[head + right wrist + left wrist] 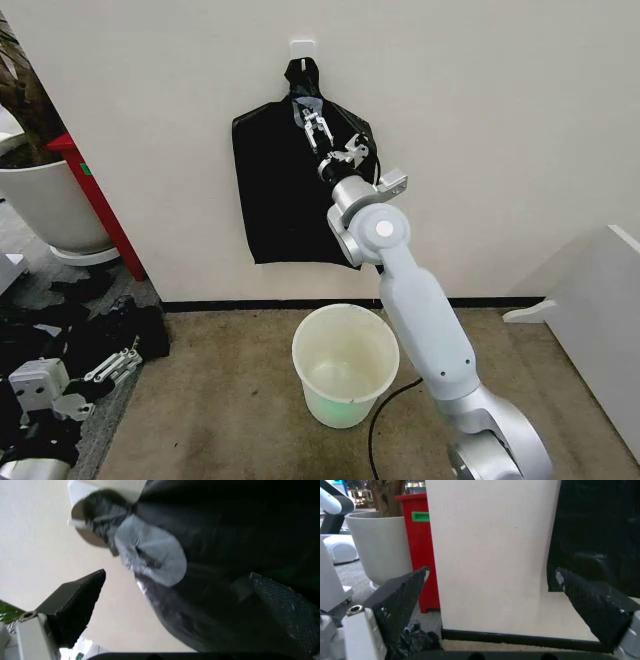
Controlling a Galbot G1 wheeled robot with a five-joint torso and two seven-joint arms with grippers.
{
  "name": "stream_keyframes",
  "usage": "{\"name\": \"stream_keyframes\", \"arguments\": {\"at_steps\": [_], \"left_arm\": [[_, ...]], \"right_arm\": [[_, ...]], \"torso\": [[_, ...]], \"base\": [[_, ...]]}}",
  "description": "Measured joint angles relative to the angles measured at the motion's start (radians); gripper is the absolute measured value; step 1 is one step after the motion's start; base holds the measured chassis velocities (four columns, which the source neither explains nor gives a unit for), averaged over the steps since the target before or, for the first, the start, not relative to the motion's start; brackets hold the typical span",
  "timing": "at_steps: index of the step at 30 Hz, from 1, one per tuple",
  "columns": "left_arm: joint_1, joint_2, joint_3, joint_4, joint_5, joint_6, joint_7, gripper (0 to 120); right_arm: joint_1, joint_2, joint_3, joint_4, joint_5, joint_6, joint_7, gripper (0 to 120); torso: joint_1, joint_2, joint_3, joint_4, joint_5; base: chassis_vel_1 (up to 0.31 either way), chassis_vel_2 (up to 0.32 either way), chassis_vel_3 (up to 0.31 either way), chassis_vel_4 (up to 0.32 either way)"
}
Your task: Place the garbage bag over the trash bin.
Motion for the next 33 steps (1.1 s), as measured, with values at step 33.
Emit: {"name": "stream_keyframes", "arguments": {"at_steps": [33], "left_arm": [[0.009, -0.006, 0.000, 0.000, 0.033, -0.012, 0.006, 100]], "right_arm": [[0.078, 0.023, -0.010, 0.001, 0.008, -0.009, 0.038, 100]], "torso": [[0.000, 0.000, 0.000, 0.0001, -0.0001]], "base": [[0.000, 0.000, 0.000, 0.000]]}}
